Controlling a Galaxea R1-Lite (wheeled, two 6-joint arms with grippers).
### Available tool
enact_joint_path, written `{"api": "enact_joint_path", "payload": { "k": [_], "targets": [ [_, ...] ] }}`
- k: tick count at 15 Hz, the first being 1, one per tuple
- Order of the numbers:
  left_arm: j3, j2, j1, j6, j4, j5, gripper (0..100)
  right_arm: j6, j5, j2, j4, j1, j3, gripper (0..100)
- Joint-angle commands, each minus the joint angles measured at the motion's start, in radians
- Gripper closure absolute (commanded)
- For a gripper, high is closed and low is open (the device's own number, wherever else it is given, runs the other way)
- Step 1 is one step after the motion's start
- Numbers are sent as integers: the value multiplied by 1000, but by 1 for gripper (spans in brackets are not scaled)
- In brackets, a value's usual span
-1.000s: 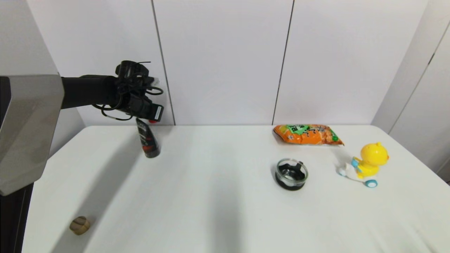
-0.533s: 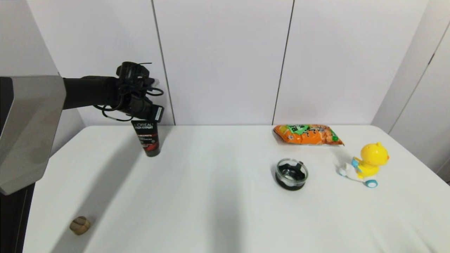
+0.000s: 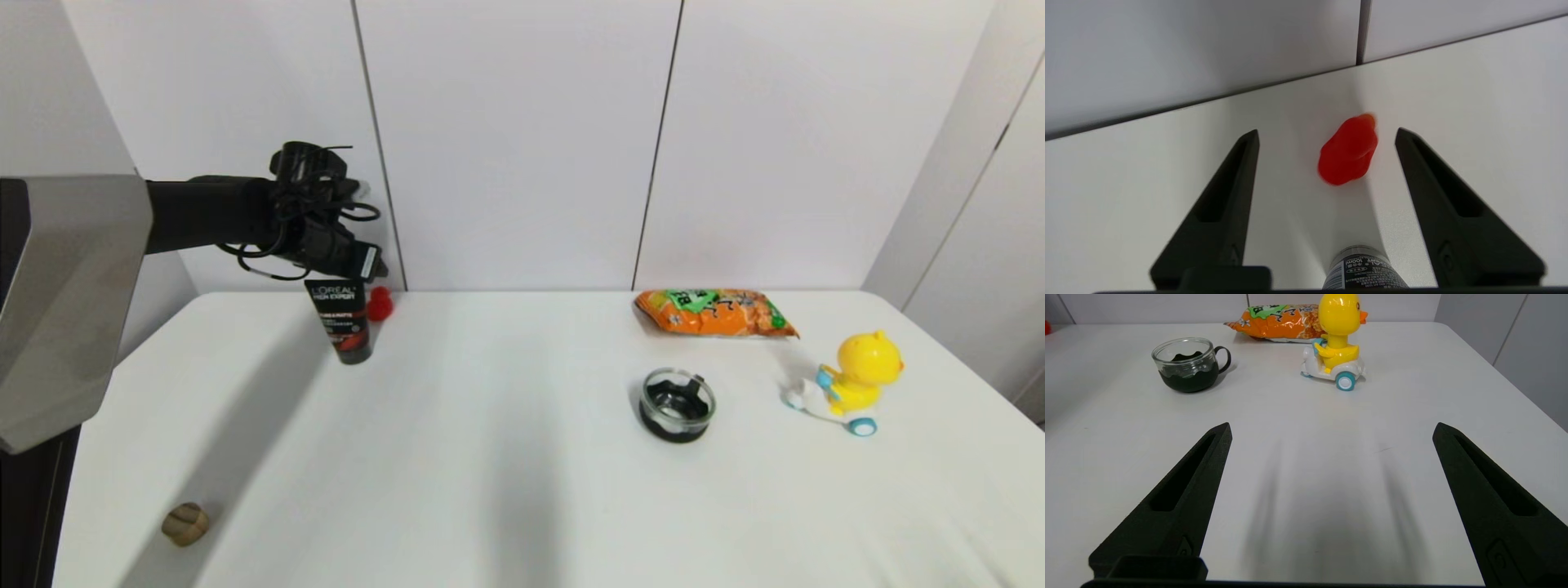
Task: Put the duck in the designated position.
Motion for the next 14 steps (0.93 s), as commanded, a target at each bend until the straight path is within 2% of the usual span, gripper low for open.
{"api": "enact_joint_path", "payload": {
  "k": [1, 6, 9, 11, 14],
  "targets": [
    [0, -93, -2, 5, -9, 3, 0, 0, 1, 1, 0, 0, 0, 0],
    [0, -311, -12, 13, 2, -2, 0, 0, 1, 1, 0, 0, 0, 0],
    [14, -544, -17, 87, 7, -2, 0, 0, 1, 1, 0, 0, 0, 0],
    [16, -650, -35, 145, 11, 0, 0, 0, 1, 1, 0, 0, 0, 0],
    [37, -780, -109, 156, 28, -2, 0, 0, 1, 1, 0, 0, 0, 0]
  ]
}}
